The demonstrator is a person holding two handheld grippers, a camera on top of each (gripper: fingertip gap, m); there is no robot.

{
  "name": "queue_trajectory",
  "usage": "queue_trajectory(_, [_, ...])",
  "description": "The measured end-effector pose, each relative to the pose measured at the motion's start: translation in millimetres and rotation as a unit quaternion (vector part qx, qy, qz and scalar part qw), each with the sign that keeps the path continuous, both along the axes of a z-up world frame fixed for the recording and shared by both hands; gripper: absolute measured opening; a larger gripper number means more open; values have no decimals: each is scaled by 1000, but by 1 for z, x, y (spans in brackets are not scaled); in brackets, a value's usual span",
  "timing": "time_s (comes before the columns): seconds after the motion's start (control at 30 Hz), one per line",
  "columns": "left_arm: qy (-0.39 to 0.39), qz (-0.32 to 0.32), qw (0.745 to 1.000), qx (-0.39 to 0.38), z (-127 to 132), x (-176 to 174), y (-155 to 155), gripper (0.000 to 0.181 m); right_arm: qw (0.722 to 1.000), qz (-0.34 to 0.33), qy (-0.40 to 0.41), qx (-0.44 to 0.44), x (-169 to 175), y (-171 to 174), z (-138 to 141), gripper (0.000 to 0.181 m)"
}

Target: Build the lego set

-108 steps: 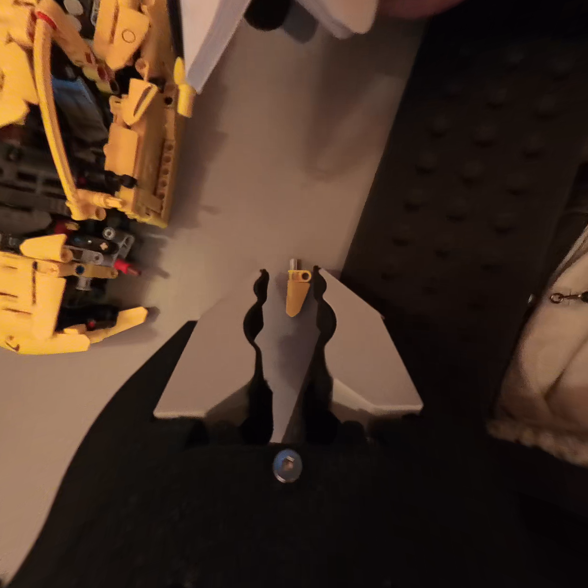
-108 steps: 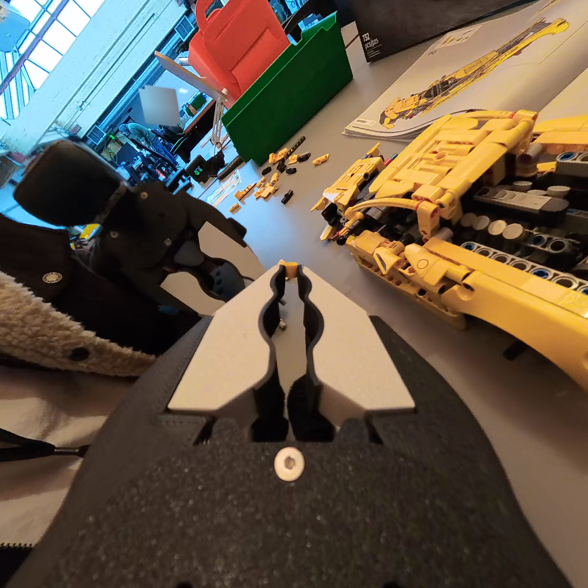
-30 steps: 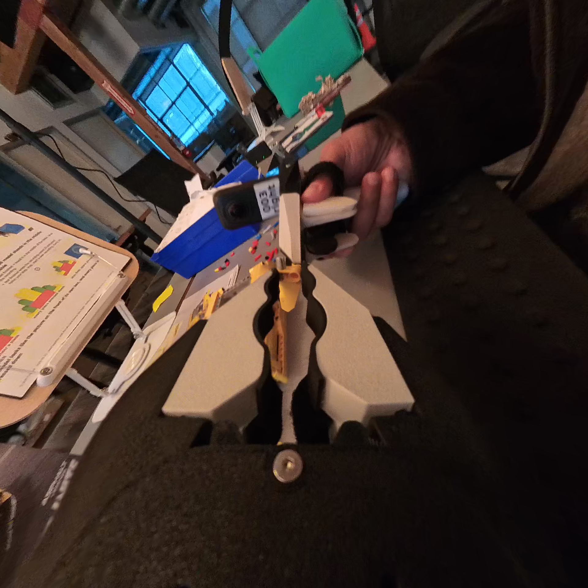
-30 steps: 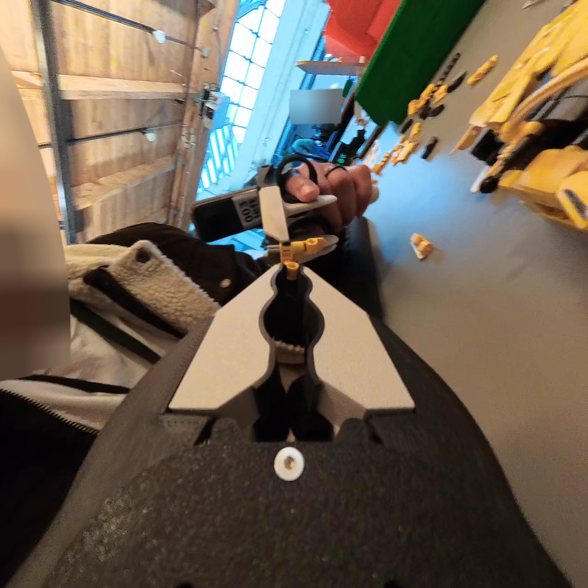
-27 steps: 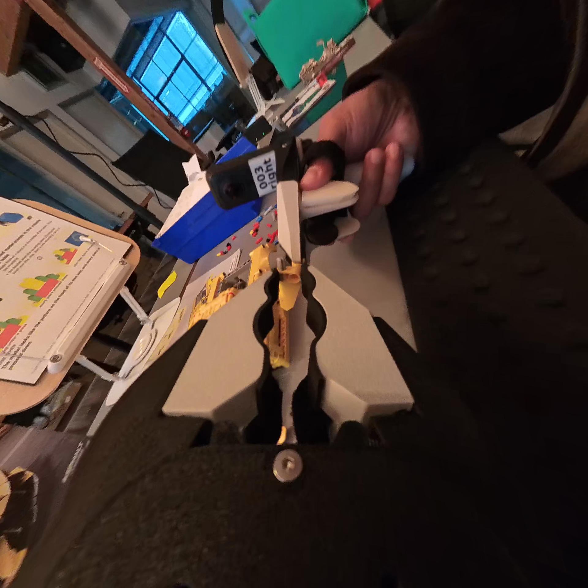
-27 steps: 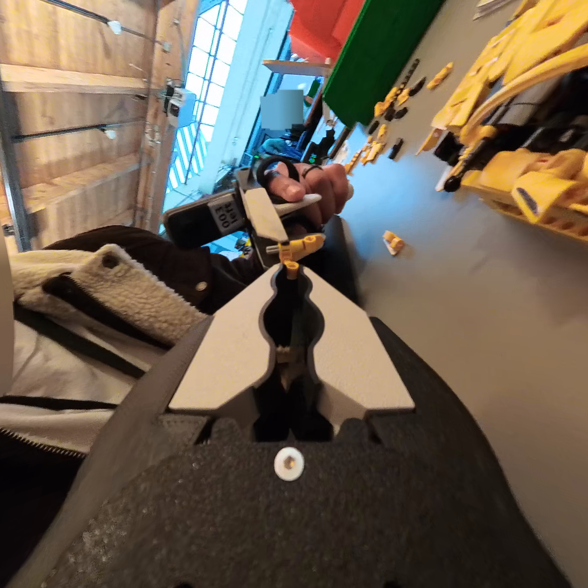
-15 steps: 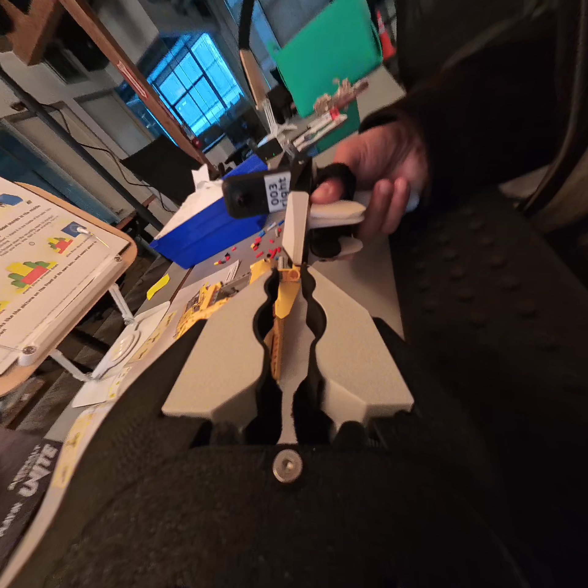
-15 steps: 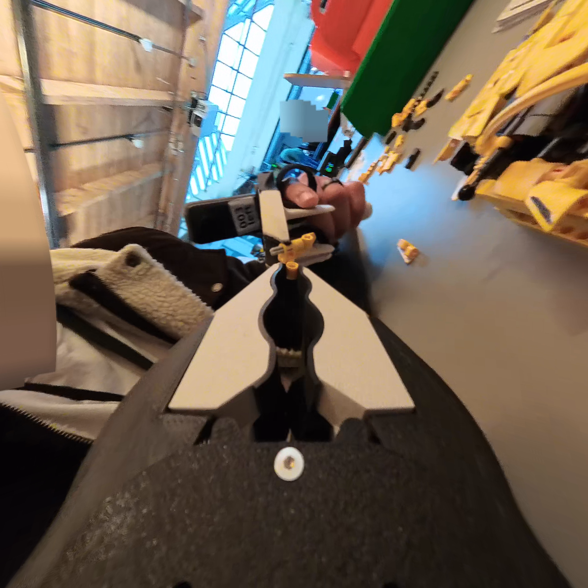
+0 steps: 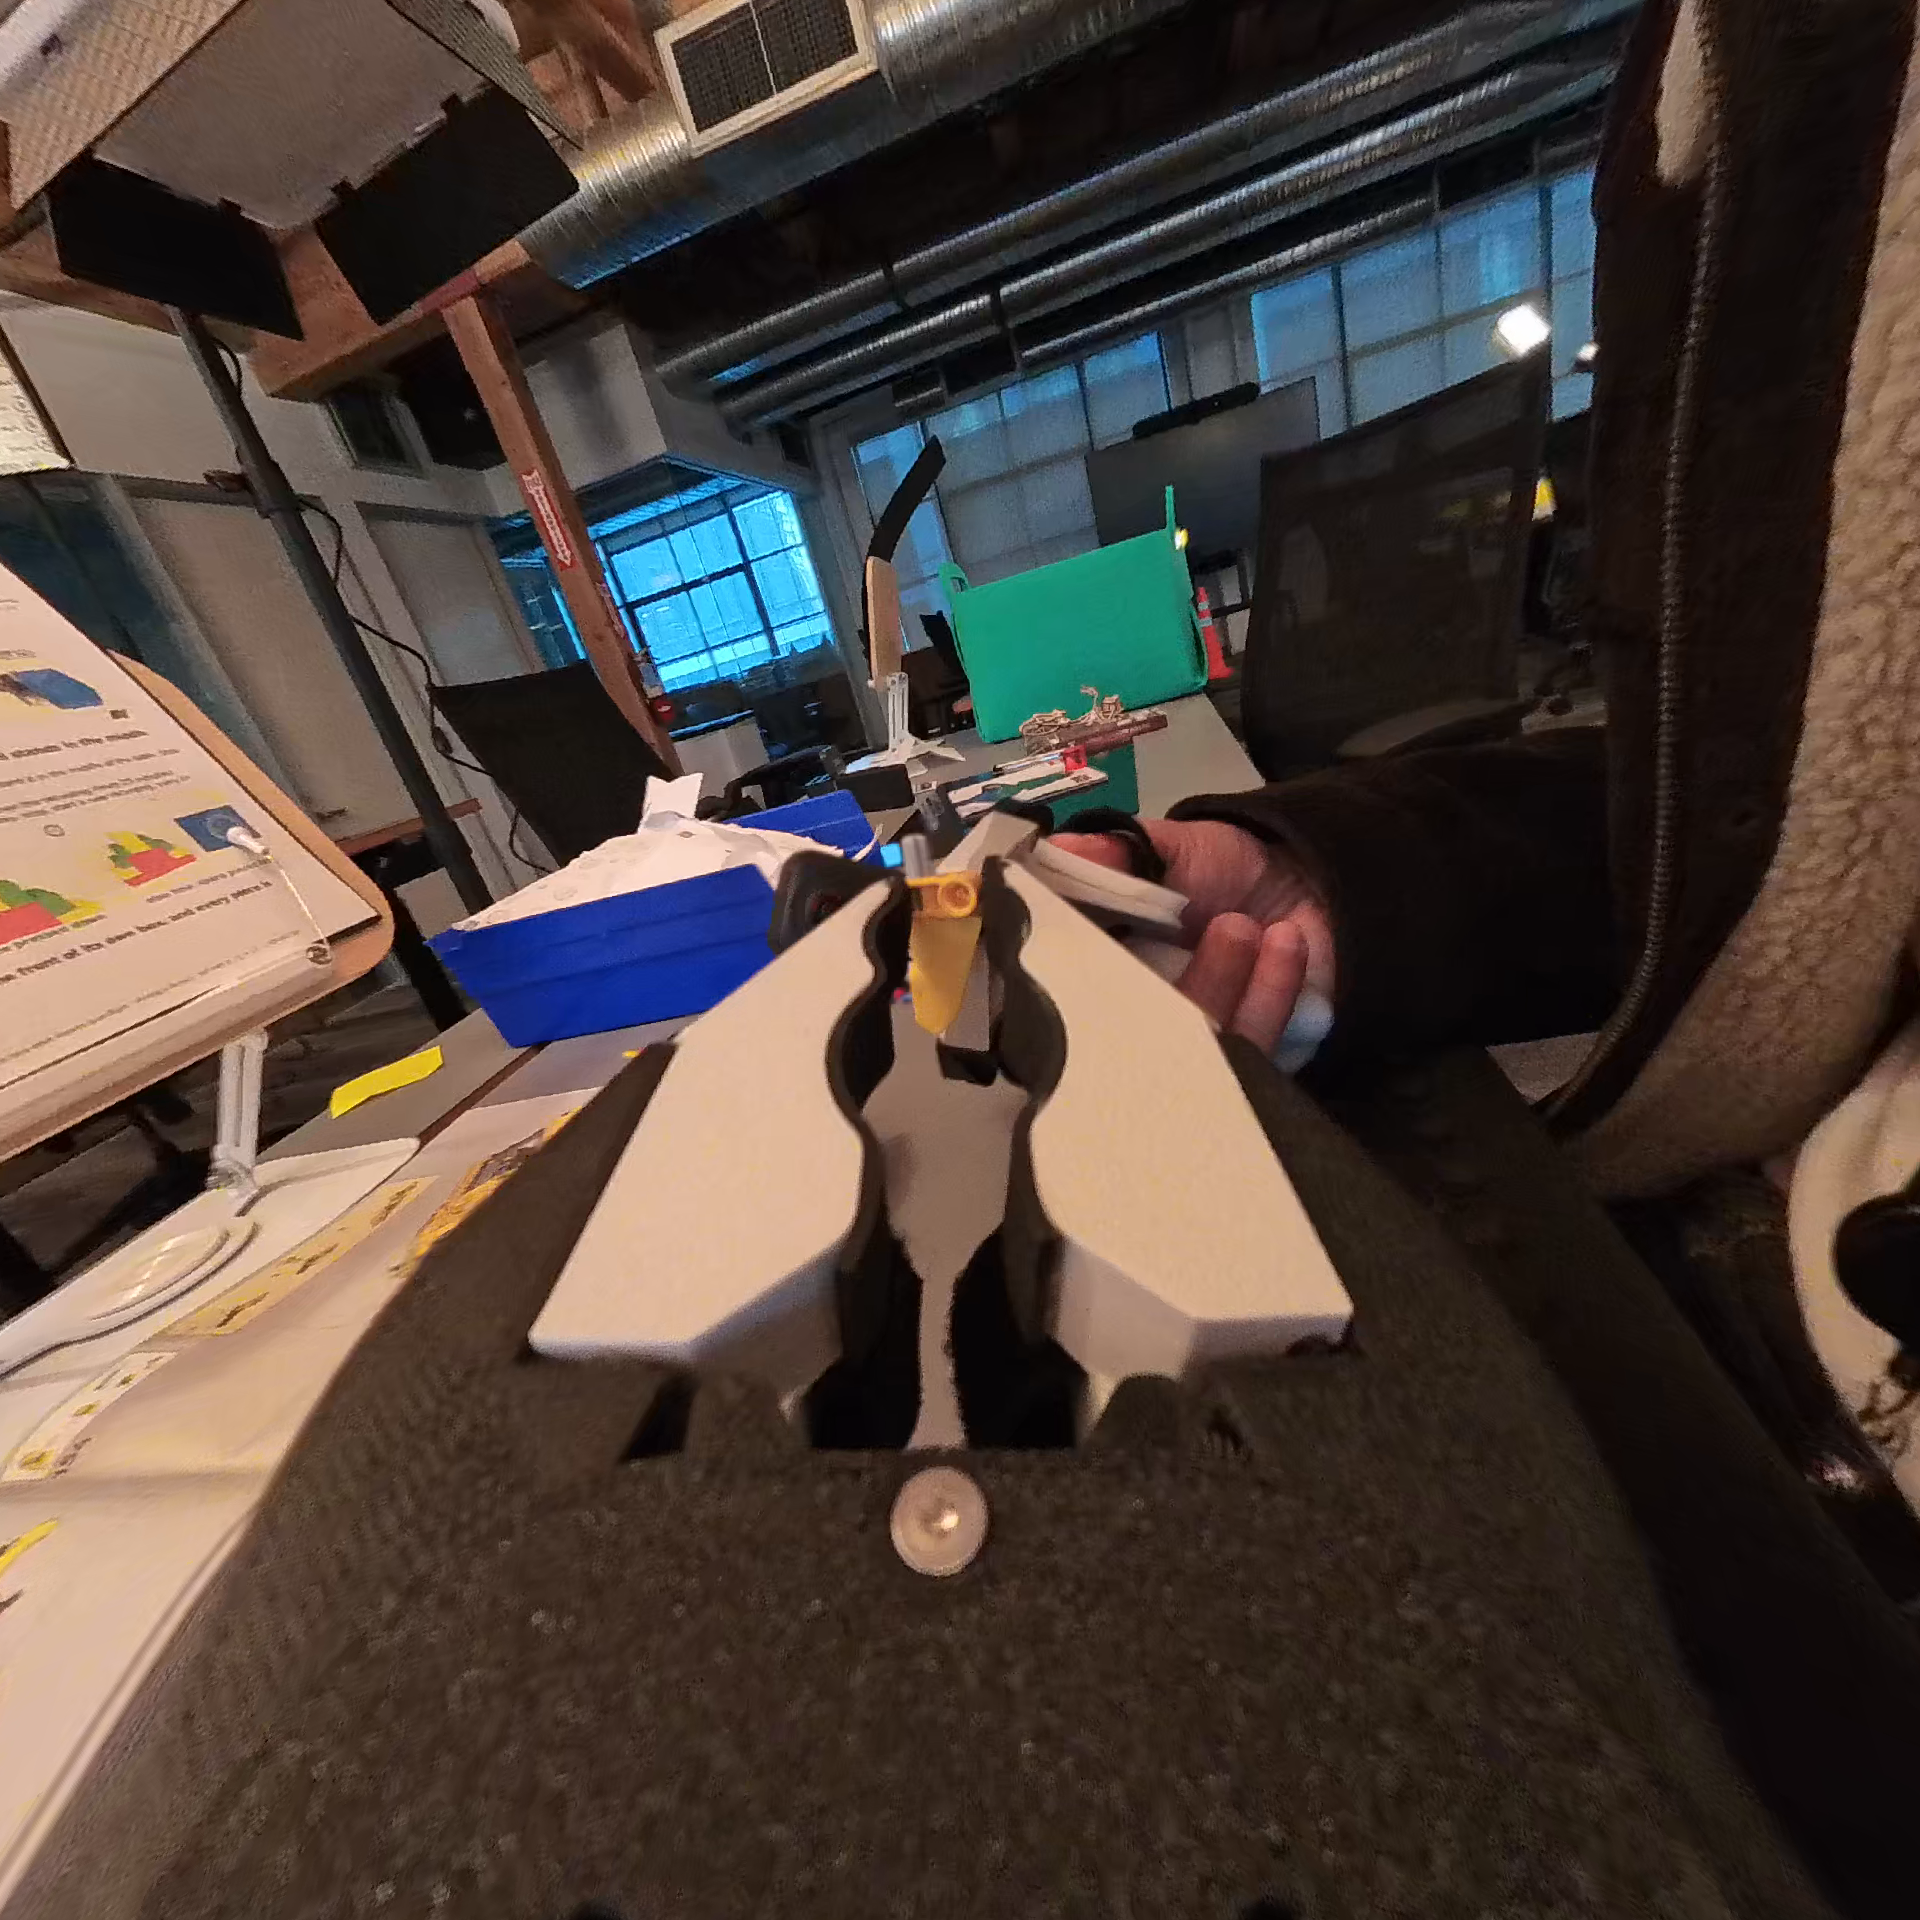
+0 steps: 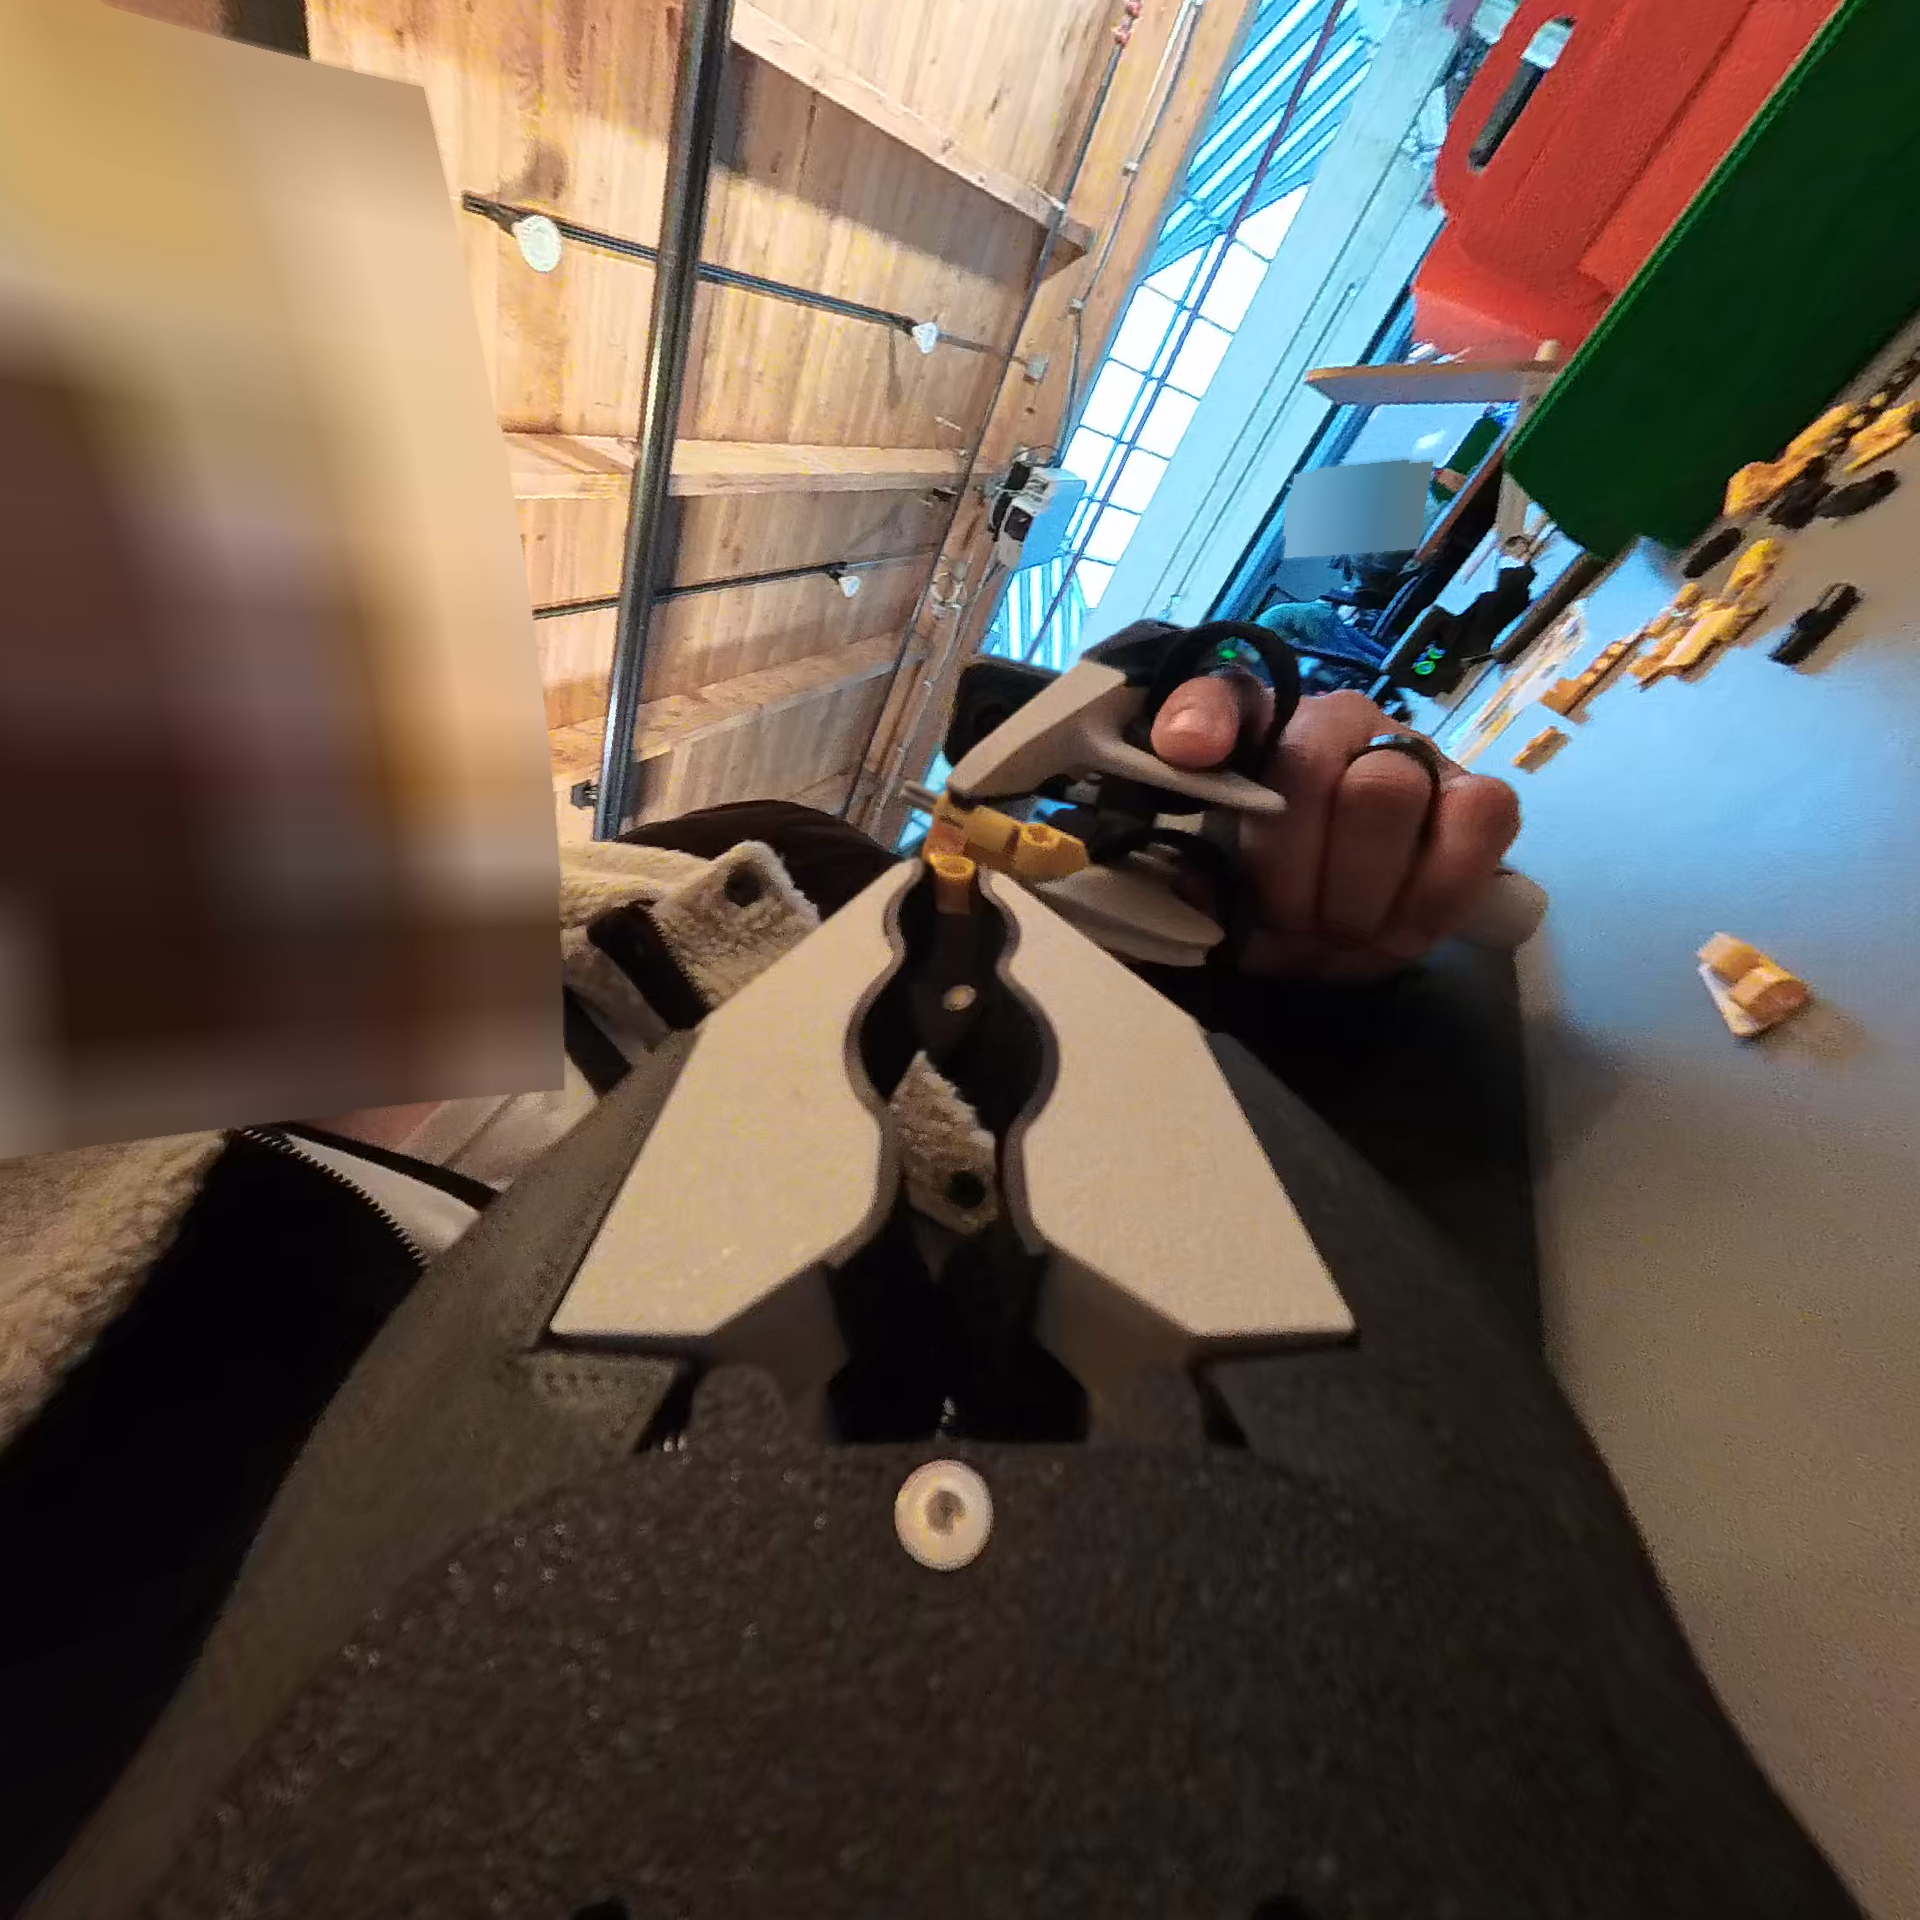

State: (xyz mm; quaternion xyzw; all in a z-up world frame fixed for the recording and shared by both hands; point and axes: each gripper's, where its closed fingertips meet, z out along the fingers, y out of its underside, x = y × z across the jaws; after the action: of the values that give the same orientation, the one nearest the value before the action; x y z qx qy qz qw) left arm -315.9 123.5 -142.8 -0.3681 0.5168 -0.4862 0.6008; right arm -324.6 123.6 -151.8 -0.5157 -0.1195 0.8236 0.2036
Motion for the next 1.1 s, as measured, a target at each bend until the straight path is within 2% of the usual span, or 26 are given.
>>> queue_trajectory(0.1, [26,29,998,46,-8,0,4,14,999,-17,-37,1,-1,4,-8,6])
queue_trajectory(0.23, [95,92,981,143,-31,1,14,14,988,-59,-143,18,2,14,-31,6])
queue_trajectory(0.33, [116,113,971,175,-38,4,19,14,986,-67,-150,5,4,18,-37,6])
queue_trajectory(0.6, [96,73,986,115,-33,5,10,14,992,-34,-118,5,3,9,-30,6])
queue_trajectory(0.7, [106,88,981,133,-35,5,13,14,991,-48,-128,4,3,14,-32,6])
queue_trajectory(0.77, [133,132,964,188,-41,6,22,14,980,-98,-172,22,6,26,-39,7])
queue_trajectory(0.8, [147,155,953,217,-43,6,27,14,971,-129,-197,33,9,34,-43,11])
queue_trajectory(0.83, [156,170,944,235,-45,5,31,13,962,-159,-217,41,13,40,-45,23])
queue_trajectory(0.9, [173,194,932,254,-50,3,40,13,946,-181,-260,60,14,44,-49,32])
queue_trajectory(1.1, [211,221,900,312,-62,5,43,14,893,-225,-374,111,-2,46,-61,25])
